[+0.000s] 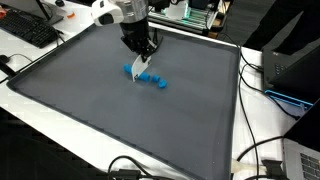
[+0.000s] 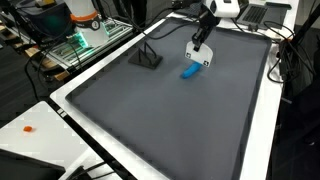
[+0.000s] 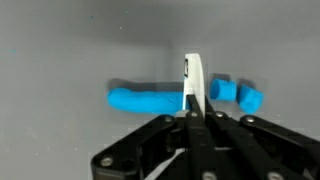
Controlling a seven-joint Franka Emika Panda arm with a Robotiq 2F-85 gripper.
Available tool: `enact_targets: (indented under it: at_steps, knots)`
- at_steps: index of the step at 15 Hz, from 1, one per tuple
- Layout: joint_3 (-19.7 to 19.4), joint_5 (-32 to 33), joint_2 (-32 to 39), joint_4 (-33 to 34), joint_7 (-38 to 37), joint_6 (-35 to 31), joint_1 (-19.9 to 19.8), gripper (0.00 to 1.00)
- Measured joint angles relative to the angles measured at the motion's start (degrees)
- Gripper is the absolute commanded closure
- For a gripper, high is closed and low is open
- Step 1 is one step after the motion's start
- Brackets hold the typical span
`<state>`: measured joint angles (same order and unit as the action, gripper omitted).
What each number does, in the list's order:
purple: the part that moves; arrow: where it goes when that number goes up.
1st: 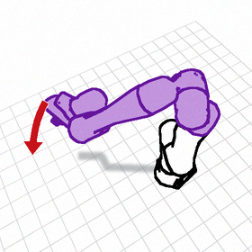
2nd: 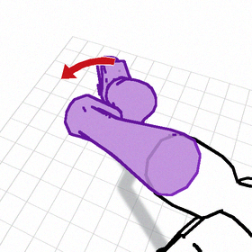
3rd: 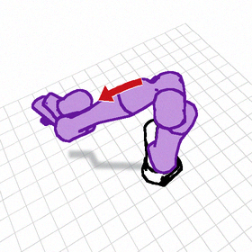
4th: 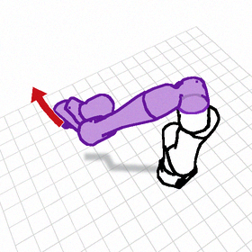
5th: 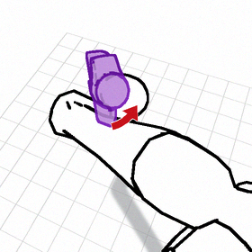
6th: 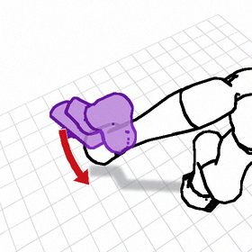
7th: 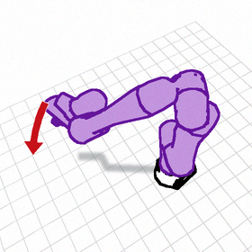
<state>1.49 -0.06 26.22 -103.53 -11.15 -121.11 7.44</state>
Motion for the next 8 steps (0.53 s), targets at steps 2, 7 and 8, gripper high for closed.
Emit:
enact_targets:
  at_steps: [2,7,8]
  knots:
    - [-0.1,0.4,0.2,0.0,0.0,0.0,0.0,0.99]
    - [-0.1,0.6,0.6,0.0,0.1,0.0,0.0,0.99]
    - [-0.1,0.6,0.7,0.0,0.1,0.0,0.0,0.99]
